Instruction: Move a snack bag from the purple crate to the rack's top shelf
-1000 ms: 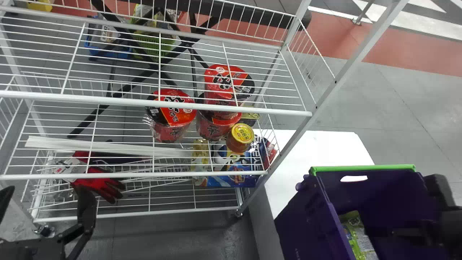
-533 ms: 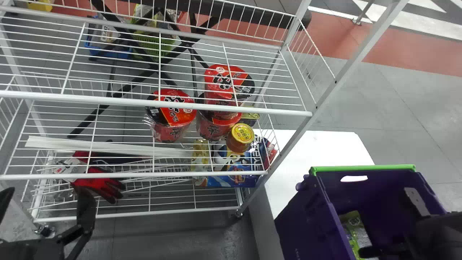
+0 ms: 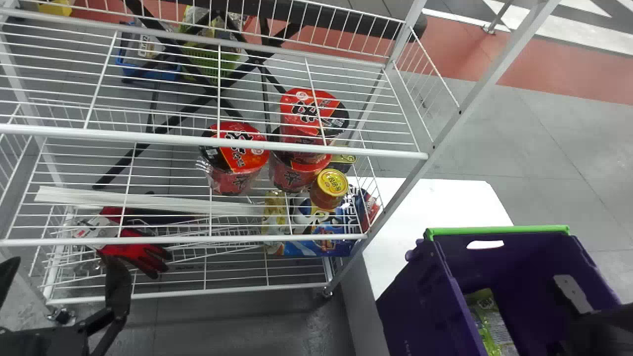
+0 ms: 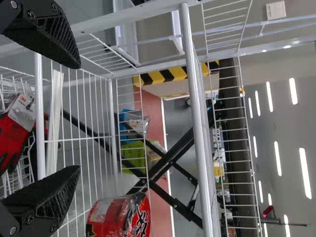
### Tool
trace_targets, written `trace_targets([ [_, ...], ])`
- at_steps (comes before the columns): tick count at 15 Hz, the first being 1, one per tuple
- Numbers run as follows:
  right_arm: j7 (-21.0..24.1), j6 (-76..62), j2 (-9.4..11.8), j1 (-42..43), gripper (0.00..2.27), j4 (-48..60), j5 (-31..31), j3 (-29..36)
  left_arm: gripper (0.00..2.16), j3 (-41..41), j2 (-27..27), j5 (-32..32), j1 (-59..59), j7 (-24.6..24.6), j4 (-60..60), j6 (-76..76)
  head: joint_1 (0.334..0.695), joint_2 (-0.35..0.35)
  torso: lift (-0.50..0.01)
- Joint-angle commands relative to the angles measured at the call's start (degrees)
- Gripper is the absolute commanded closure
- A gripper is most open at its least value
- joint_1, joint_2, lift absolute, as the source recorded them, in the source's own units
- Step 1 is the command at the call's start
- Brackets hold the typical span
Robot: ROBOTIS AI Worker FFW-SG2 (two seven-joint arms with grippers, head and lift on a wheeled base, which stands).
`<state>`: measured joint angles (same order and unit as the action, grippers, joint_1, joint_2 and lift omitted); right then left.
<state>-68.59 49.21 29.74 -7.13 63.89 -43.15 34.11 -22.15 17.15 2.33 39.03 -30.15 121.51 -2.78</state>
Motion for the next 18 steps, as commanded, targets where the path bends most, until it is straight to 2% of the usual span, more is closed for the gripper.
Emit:
trace_targets([
  [1, 2.41, -1.09, -0.3, -0.34, 0.19, -1.84, 0.79, 1.14, 0.09, -0.53, -0.1, -0.22, -0.62, -0.09, -1.01, 0.53, 0.695, -0.35, -0.461],
  [4, 5.4, -2.49, -0.38, -0.43, 0.19, -3.51, 2.02, 2.37, 0.09, -0.44, -0.28, -0.22, -0.88, -0.09, -1.72, 0.71, 0.695, -0.35, -0.461],
  [7, 6.98, -4.08, -1.53, -0.43, 0.2, -3.33, 4.57, 4.39, 0.09, -0.35, -0.45, -0.92, -1.41, -0.09, -2.51, 0.88, 0.695, -0.35, -0.461],
  [10, 10.67, -6.54, -2.93, 0.01, 0.21, -3.42, 6.15, 5.27, 0.09, -0.44, -0.54, -1.36, -2.29, -0.09, -3.83, 1.23, 0.695, -0.35, -0.461],
  [15, 11.2, -8.47, -3.2, 0.45, 0.21, -4.48, 7.29, 5.97, 0.09, 0.0, -0.72, -2.06, -2.55, -0.09, -4.79, 2.46, 0.695, -0.35, -0.461],
  [18, 12.61, -14.45, -3.2, 0.45, 0.21, -7.38, 8.0, 6.15, 0.09, -0.44, -0.72, -2.06, -2.55, -0.09, -4.7, 2.11, 0.695, -0.35, -0.461],
])
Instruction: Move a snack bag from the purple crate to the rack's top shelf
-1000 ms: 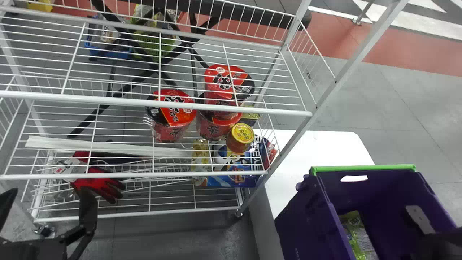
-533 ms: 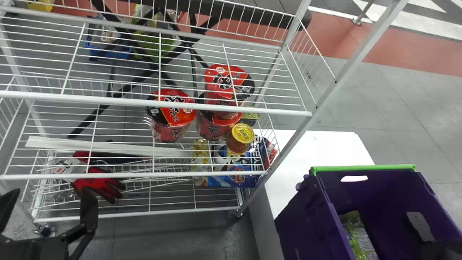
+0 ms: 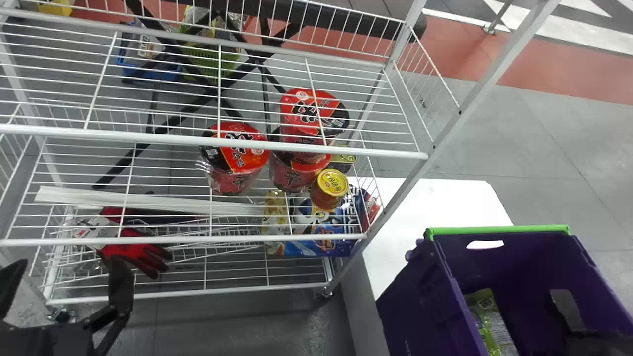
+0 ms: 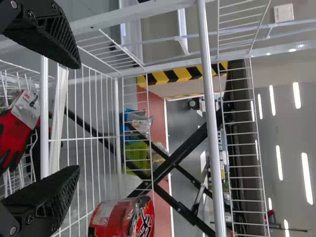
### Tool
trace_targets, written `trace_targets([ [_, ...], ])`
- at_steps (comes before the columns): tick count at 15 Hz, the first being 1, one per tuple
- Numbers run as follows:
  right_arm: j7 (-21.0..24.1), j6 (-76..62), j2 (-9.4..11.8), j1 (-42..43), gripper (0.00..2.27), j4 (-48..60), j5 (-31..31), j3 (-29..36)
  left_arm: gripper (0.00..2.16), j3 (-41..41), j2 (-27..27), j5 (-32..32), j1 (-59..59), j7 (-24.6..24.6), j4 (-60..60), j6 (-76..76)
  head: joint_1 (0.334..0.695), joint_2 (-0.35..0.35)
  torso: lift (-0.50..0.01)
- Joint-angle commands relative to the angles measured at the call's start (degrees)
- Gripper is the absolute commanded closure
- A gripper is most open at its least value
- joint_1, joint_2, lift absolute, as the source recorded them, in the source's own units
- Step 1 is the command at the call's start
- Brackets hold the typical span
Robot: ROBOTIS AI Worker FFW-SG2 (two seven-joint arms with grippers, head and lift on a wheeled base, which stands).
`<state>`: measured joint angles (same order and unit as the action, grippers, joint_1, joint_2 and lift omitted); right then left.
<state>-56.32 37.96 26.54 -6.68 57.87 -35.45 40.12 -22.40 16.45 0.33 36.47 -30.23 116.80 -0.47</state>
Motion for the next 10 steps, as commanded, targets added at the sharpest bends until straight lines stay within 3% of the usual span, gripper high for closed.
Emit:
trace_targets([
  [1, 0.68, -3.9, 0.0, 0.0, 0.21, -1.89, 0.55, 0.13, 0.09, -0.18, -0.1, -0.06, 0.0, 0.26, -0.08, -0.37, 0.695, -0.35, -0.461],
  [10, 3.85, -4.07, -1.41, 1.67, 0.22, -3.38, -0.5, -4.26, 0.09, 0.08, -0.63, -0.06, -0.35, 0.26, -1.14, -0.55, 0.695, -0.35, -0.461],
])
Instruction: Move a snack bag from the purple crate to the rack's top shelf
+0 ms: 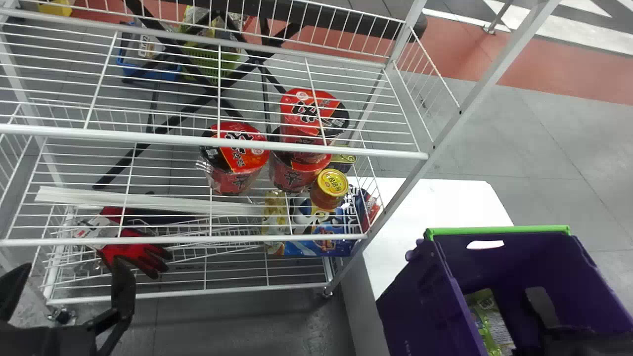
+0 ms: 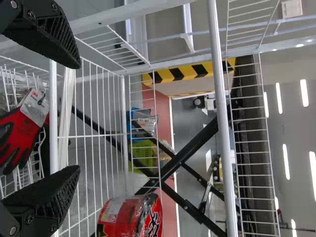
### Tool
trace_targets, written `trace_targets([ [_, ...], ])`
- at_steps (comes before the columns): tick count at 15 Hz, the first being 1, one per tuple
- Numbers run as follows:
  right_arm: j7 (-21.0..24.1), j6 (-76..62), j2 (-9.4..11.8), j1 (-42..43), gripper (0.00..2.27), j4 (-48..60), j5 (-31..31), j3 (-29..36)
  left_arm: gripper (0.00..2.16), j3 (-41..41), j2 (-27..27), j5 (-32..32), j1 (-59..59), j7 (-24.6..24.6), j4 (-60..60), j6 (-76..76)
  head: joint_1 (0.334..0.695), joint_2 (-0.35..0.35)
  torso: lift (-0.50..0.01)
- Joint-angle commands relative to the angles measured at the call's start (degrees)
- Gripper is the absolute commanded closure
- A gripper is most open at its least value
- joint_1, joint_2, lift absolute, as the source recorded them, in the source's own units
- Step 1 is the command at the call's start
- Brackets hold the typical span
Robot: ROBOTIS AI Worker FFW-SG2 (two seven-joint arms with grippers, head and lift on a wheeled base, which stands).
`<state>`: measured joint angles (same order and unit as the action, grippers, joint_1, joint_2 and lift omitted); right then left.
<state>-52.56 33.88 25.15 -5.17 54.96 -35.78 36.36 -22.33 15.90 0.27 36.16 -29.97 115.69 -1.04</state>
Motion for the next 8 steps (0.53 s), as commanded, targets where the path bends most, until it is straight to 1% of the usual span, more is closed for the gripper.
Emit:
trace_targets([
  [1, 0.8, -0.17, -0.01, 0.16, 0.22, -1.08, -0.25, -0.94, 0.09, 0.01, -0.08, 0.0, -0.03, 0.09, -0.03, 0.02, 0.695, -0.35, -0.461],
  [4, 2.12, -1.57, 0.43, 0.43, 0.22, -2.93, -0.6, -2.09, 0.09, -0.08, -0.26, 0.0, -0.12, 0.53, -0.03, -0.15, 0.695, -0.35, -0.461],
  [7, 2.2, -1.4, 0.43, 0.69, 0.22, -3.28, -0.69, -2.17, 0.09, -0.26, -0.26, 0.0, -0.38, 0.61, -0.29, -0.15, 0.695, -0.35, -0.461],
  [8, 2.2, -1.4, 0.52, 0.95, 0.29, -3.37, -0.78, -2.26, 0.09, -0.26, -0.26, 0.0, -0.38, 0.61, -0.38, -0.15, 0.695, -0.35, -0.461],
])
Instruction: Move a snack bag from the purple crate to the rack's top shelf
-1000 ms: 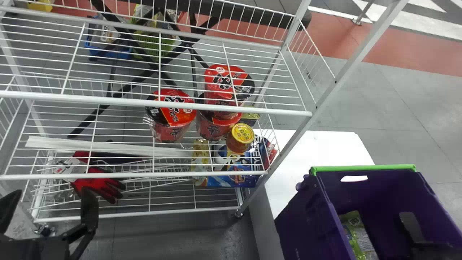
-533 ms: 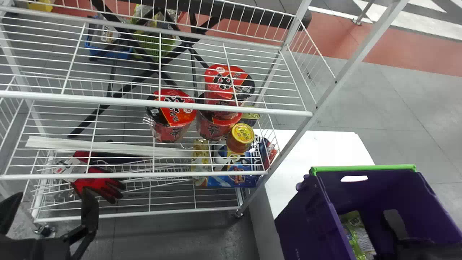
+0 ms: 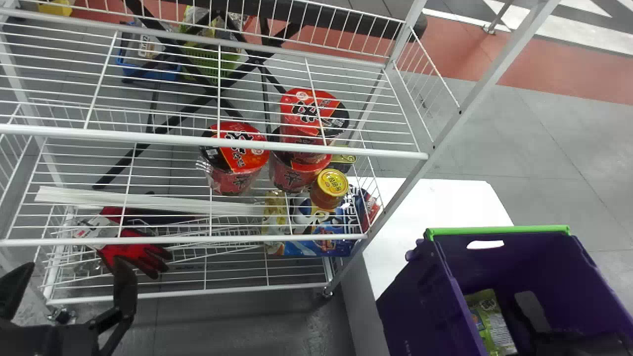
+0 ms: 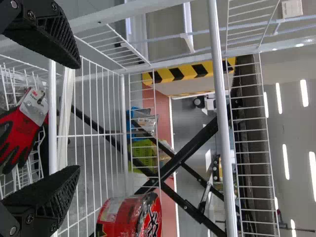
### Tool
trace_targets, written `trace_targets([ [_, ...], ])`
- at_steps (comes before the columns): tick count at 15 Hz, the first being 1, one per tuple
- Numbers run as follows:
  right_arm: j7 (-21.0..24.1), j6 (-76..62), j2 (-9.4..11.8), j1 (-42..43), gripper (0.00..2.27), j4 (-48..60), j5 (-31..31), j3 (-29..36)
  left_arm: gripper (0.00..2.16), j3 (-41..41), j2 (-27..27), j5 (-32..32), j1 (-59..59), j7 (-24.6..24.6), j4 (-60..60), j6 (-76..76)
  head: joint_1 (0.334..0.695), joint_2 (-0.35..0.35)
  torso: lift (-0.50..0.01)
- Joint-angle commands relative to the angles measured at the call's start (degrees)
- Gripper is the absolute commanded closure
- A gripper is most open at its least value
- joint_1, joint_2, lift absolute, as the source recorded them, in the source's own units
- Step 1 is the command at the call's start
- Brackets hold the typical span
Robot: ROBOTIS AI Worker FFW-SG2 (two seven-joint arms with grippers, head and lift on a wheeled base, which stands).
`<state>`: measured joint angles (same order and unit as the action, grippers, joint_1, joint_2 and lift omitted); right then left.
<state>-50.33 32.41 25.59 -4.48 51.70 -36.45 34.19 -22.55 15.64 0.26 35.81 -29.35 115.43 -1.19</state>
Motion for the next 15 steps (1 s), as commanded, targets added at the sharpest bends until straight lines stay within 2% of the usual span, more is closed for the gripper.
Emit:
trace_targets([
  [1, 0.06, 0.07, 0.34, 0.44, 0.32, -0.55, -0.11, -0.09, 0.09, -0.04, 0.0, -0.09, -0.04, -0.01, -0.21, 0.0, 0.695, -0.35, -0.461],
  [4, 0.23, 0.07, 0.42, 0.7, 0.65, -1.34, -0.11, -0.09, 0.09, 0.14, -0.08, -0.18, -0.12, -0.09, -0.74, 0.17, 0.695, -0.35, -0.461],
  [6, 0.76, -1.16, 1.39, 1.32, 0.87, -3.89, -0.02, -0.18, 0.09, 0.05, -0.08, -0.18, -0.21, -0.09, -0.82, 0.17, 0.695, -0.35, -0.461],
  [10, 0.67, -1.51, 1.92, 1.49, 1.82, -4.85, 1.47, 0.17, 0.09, 0.14, -0.08, -0.18, -0.12, -0.09, -0.74, 0.35, 0.695, -0.35, -0.461],
  [11, 0.76, -1.86, 2.01, 1.49, 2.13, -4.85, 2.08, 0.79, 0.09, 0.14, -0.08, -0.18, -0.21, -0.09, -0.82, 0.35, 0.695, -0.35, -0.461],
  [12, 0.76, -3.27, 2.09, 1.49, 2.25, -4.94, 3.23, 1.4, 0.09, 0.14, -0.08, -0.18, -0.12, -0.09, -0.82, 0.35, 0.695, -0.35, -0.461],
  [15, 0.59, -3.44, 2.18, 1.49, 2.25, -4.94, 4.72, 2.54, 0.09, 0.14, -0.08, -0.26, -0.12, -0.09, -0.91, 0.35, 0.695, -0.35, -0.461],
])
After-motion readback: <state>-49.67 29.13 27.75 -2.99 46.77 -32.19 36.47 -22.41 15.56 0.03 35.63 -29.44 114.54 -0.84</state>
